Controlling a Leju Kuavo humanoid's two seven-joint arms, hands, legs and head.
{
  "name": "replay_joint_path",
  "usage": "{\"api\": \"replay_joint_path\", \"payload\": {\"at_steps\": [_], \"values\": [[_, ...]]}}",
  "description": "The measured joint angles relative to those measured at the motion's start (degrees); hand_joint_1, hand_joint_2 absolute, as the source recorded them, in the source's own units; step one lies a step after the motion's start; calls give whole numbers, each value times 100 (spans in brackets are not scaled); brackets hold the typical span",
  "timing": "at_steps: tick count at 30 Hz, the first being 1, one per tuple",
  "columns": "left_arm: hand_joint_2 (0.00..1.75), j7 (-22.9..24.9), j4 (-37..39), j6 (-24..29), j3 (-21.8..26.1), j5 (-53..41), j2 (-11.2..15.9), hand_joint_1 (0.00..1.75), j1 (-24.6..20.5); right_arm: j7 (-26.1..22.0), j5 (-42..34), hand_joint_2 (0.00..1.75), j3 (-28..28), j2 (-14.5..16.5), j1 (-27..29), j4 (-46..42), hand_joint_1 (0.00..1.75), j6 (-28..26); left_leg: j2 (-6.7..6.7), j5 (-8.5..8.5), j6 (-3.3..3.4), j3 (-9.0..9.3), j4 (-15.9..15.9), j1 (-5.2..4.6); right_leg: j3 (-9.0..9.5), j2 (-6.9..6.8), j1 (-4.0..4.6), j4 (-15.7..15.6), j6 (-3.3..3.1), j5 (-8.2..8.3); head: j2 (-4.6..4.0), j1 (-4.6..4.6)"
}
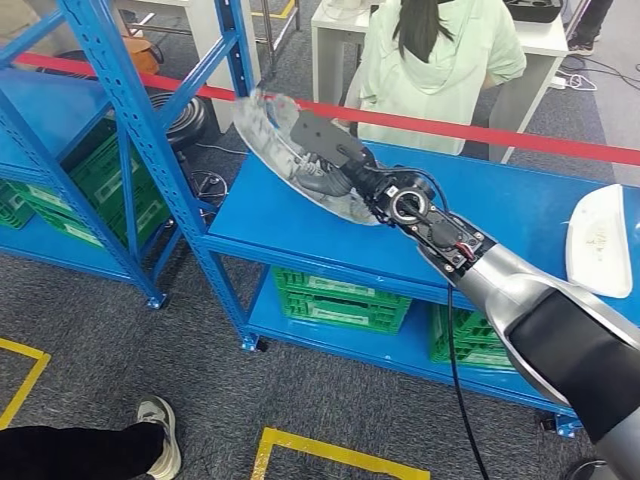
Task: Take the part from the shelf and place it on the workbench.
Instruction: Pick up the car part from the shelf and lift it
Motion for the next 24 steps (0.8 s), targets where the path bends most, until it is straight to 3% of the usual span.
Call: {"api": "replay_joint_path", "payload": {"at_steps": [6,14,24], "values": [[175,-1,0,18,0,5,0,0,4,-282,-217,175,-228,-45,116,-680,175,-177,-1,0,0,0,0,0,-1,0,0,0,0,0,0,0],[175,-6,0,65,0,8,-2,0,11,-1018,-1117,175,-713,-162,581,-1876,175,-241,0,-3,-3,-1,0,0,-2,0,0,0,0,-1,0,-3],[175,-9,0,116,0,-14,-2,0,7,-1954,-1937,175,-1166,-260,1187,-3203,175,420,1,-4,-5,-1,0,0,-3,1,0,-1,-2,-4,0,-3]]}}
